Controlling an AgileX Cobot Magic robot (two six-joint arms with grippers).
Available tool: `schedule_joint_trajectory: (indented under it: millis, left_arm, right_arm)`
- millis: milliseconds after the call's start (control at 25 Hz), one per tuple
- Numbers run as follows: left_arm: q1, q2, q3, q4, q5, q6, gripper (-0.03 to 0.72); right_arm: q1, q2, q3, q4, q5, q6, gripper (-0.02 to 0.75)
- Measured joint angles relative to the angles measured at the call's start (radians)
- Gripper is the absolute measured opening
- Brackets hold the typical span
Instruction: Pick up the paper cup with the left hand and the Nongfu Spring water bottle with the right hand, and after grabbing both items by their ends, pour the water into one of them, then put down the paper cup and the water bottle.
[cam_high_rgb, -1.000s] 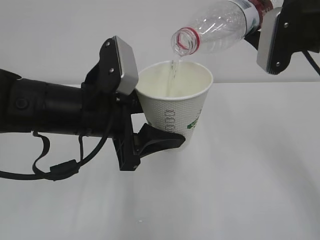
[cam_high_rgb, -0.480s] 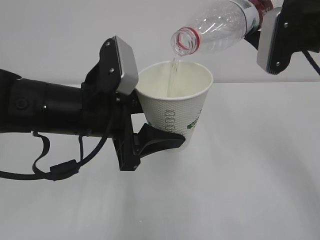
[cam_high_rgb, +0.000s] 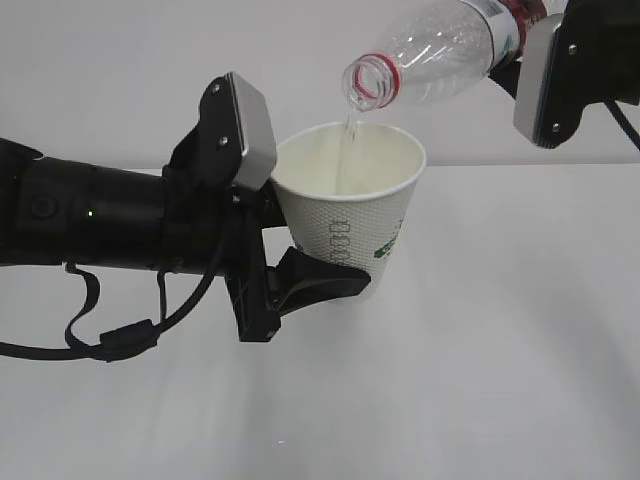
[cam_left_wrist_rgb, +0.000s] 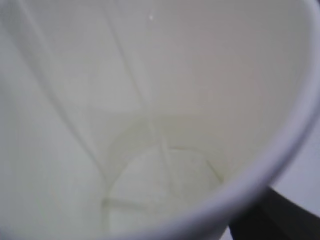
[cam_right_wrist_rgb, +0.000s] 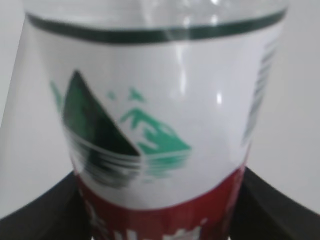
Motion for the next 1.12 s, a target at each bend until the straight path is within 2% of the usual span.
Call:
schedule_joint_trajectory:
  millis: [1120]
  left_arm:
    - [0.000,0.000,0.000,0.002,0.000,0.000,0.501]
  right_arm:
    - [0.000,0.000,0.000,0.000,-0.005,-0.013,0.516]
